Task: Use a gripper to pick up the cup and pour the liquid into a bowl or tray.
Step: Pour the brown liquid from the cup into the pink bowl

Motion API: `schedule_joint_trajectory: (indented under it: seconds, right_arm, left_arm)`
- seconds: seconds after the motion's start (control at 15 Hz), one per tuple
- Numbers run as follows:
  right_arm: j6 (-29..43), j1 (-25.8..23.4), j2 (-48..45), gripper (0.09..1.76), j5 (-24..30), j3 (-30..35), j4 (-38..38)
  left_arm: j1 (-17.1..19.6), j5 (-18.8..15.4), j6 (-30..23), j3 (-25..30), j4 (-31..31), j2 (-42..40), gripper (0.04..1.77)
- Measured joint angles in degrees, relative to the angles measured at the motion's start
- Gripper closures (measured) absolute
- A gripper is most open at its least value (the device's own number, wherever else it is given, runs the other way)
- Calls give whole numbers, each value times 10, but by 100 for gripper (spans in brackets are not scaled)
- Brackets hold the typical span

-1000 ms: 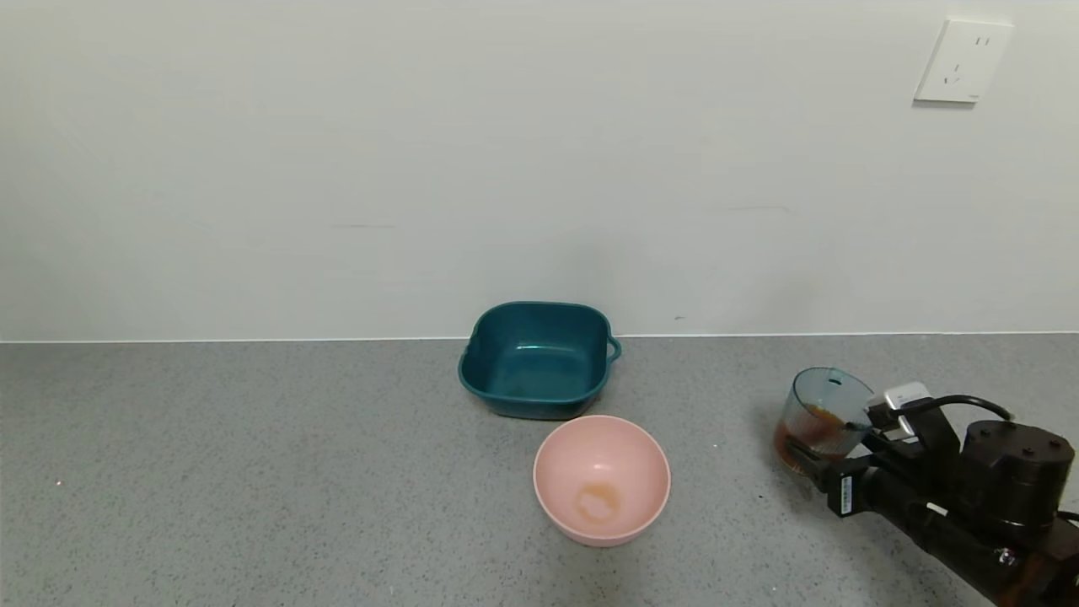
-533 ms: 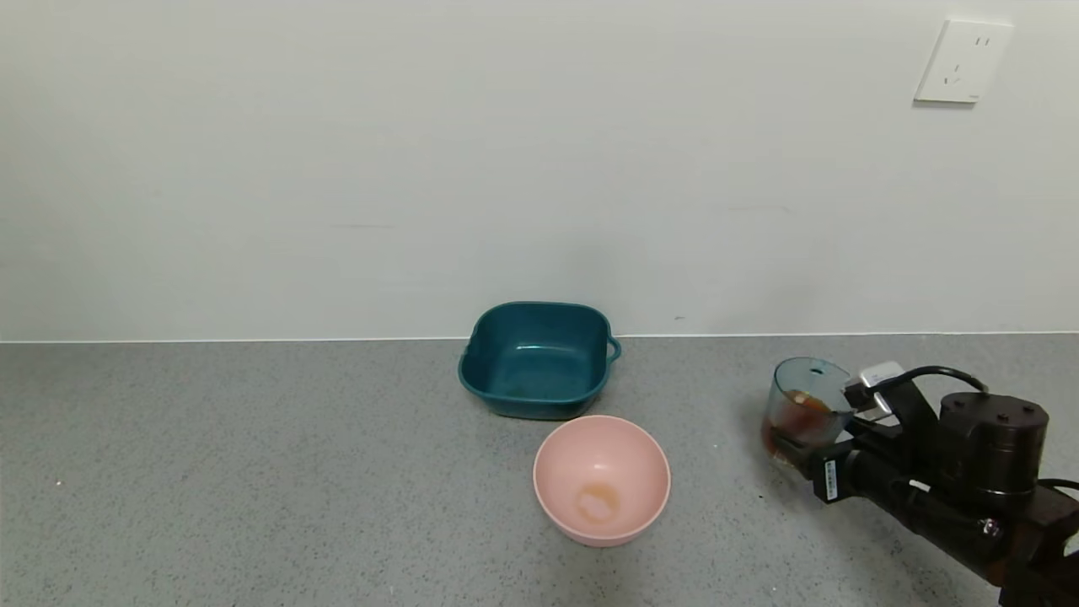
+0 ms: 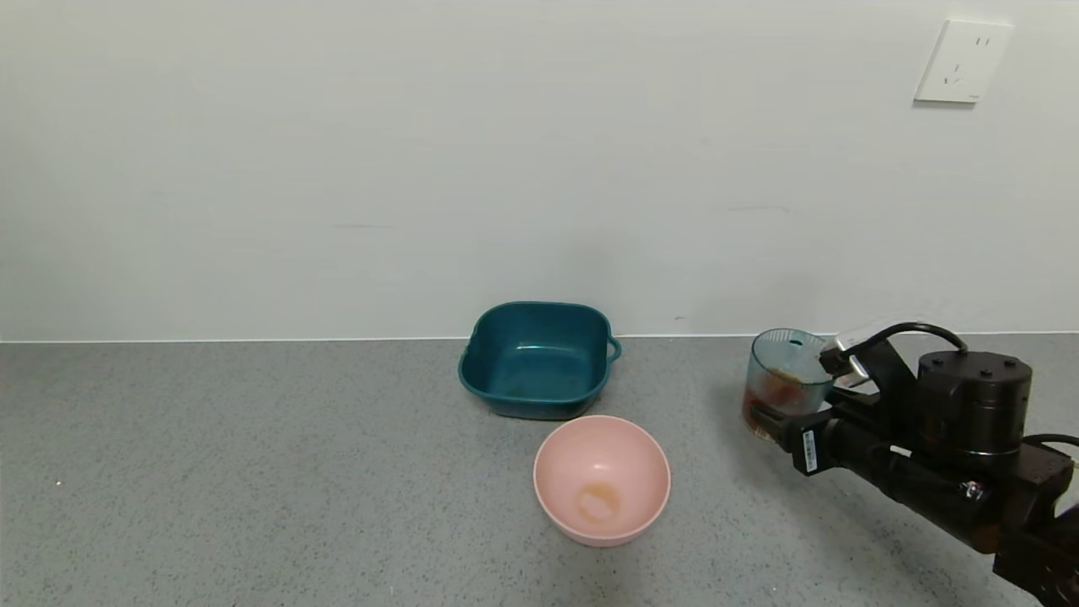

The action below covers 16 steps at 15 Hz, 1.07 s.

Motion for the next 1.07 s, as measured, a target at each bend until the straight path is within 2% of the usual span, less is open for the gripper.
schedule_joint_trajectory:
  seconds: [0.4,0.87,1.07]
  right_arm:
    - [-7,47,-32,56,-48,-74,108]
    - [-16,109,-39,56,-99,-129,176]
    - [-56,128,-39,56,-127,-142,182]
  left_arm:
    - [0,0,0,0,0,0,9]
    - [0,0,0,0,0,0,9]
    - [0,0,0,0,0,0,9]
